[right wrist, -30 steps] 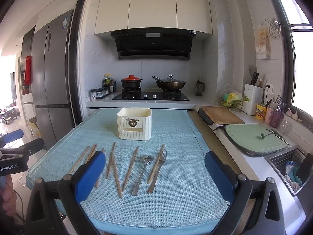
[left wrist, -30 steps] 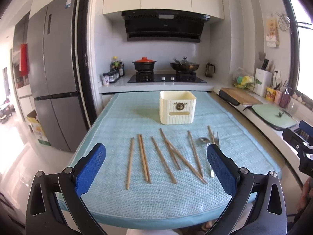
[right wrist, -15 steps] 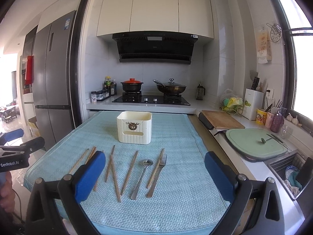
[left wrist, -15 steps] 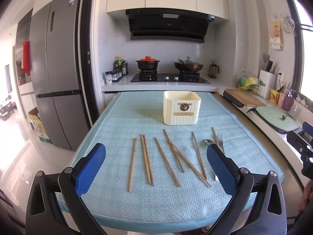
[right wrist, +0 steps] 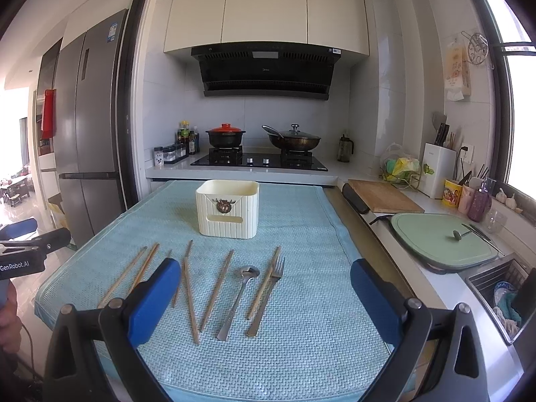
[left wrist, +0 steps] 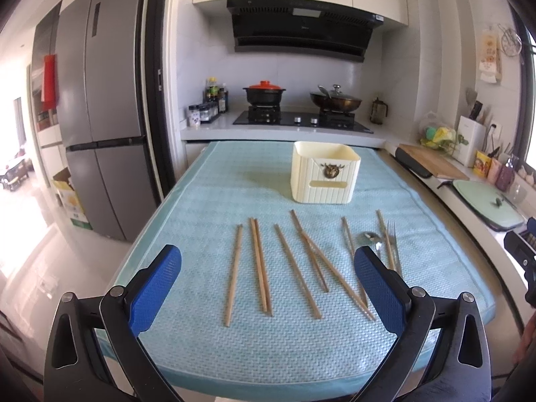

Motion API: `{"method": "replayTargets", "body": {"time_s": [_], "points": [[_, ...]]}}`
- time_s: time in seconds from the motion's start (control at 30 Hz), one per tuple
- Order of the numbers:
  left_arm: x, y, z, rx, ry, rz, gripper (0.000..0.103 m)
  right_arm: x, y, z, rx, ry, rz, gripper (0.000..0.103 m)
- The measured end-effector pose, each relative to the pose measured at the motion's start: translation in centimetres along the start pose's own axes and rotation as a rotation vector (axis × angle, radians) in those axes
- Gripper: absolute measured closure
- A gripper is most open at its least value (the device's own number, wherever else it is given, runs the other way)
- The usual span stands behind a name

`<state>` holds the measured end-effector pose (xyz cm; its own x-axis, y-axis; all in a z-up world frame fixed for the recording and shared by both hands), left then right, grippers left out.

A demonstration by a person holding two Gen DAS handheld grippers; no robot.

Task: Organize utensils
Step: 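Lower the left tool onto a wooden chopstick while the right tool approaches the fork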

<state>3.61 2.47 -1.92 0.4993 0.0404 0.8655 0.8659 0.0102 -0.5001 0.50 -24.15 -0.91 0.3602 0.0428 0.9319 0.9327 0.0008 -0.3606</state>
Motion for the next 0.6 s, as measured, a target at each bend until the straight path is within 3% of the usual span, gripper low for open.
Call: {"method": "replayTargets", "body": {"time_s": [0.43,0.6], "points": [[0.0,2.7,1.2,0.048,-0.005,0.042,0.000,0.0,1.9,-1.0,-0.018,0.007,0.020,0.000],[-0.3,3.9,1.8,0.049,-0.007,0.068,0.000,-0.2,3.1,-1.6,-0.017,0.032,0.062,0.011]]}}
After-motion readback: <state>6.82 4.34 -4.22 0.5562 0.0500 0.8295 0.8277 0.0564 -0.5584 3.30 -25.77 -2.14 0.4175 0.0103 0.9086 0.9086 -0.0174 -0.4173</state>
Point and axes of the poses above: each gripper's, at about its wrist camera, not at the fingertips, and y roughly the way its jaws point, z to its left, x to its top, the point moved 1 cm from there along y, roughly the way its jaws point
